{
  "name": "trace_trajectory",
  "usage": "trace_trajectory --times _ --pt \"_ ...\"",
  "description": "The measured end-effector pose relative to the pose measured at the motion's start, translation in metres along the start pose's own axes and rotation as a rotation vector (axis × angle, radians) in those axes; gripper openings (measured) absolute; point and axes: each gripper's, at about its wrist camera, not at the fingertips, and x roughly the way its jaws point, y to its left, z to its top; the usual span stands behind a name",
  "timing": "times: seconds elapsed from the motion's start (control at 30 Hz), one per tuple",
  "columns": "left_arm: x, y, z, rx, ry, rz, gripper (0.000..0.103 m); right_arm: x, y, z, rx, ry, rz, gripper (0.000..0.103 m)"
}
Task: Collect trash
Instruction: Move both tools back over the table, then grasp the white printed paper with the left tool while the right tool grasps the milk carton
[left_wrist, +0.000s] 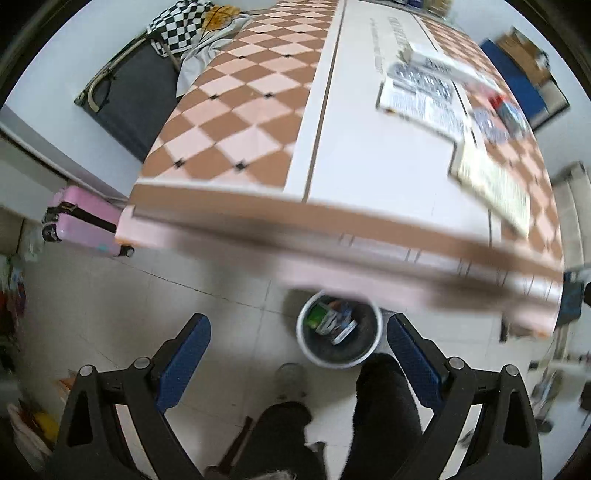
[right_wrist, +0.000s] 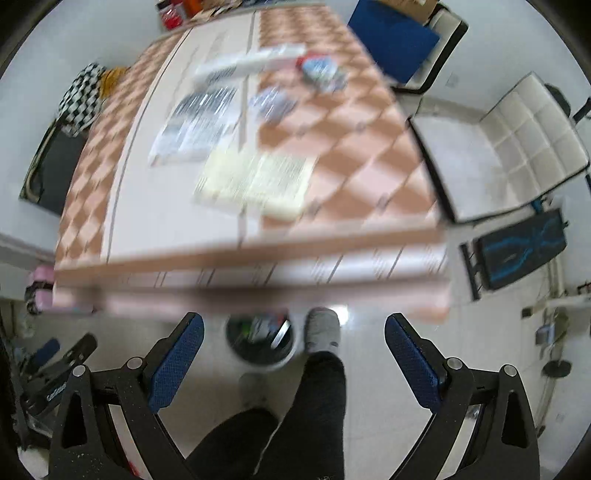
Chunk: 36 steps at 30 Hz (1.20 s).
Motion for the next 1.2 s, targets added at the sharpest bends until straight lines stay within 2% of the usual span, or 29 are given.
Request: trace_trajectory --times 0.17,0.33,0.43,0.53,0.6,0.7,0.8,0.87,0.93,0.97,1.03,1.13,1.2 --pt "0.009 -0.032 0.067 -0.112 0.029 0.007 0.098 0.033 -0.034 0.107 0.014 0.002 0.029 0.100" --pt "0.039 -0.060 0.128 -0.272 0.112 0.001 0.098 0.093 -0.052 0.218 -0.010 0.033 0.059 0.099" --pt "0.063 -0.070 0.161 -0.398 0.174 -0.043 0.097 0.131 -0.047 0.270 -0.040 0.059 0.052 0.098" --pt "0.090 -0.073 0.187 -0.561 0.251 -0.130 0.097 0.164 -0.037 0.302 -0.071 0.099 0.039 0.095" --pt "0.105 -0.074 0.198 -0.654 0.294 -0.181 0.097 0.178 -0.031 0.315 -0.093 0.117 0.032 0.095" --pt "0.123 -0.077 0.213 -0.756 0.344 -0.218 0.097 0.196 -0.023 0.330 -0.110 0.147 0.027 0.093" --pt "0.135 -0.081 0.225 -0.785 0.372 -0.192 0.097 0.210 -0.017 0.340 -0.120 0.175 0.029 0.085" --pt "0.139 -0.083 0.230 -0.786 0.378 -0.153 0.096 0.215 -0.016 0.344 -0.126 0.183 0.027 0.076" --pt "0.139 -0.083 0.230 -0.788 0.377 -0.097 0.091 0.220 -0.015 0.347 -0.135 0.189 0.024 0.061" --pt "0.139 -0.084 0.239 -0.784 0.376 -0.079 0.086 0.220 -0.015 0.347 -0.137 0.188 0.029 0.059" --pt "0.135 -0.086 0.239 -0.757 0.347 -0.064 0.084 0.220 -0.014 0.347 -0.149 0.189 0.025 0.056" --pt "0.132 -0.083 0.241 -0.665 0.330 -0.037 0.083 0.213 -0.018 0.337 -0.170 0.204 0.032 0.056" --pt "0.128 -0.079 0.247 -0.548 0.305 0.010 0.083 0.208 -0.023 0.327 -0.190 0.219 0.040 0.056"
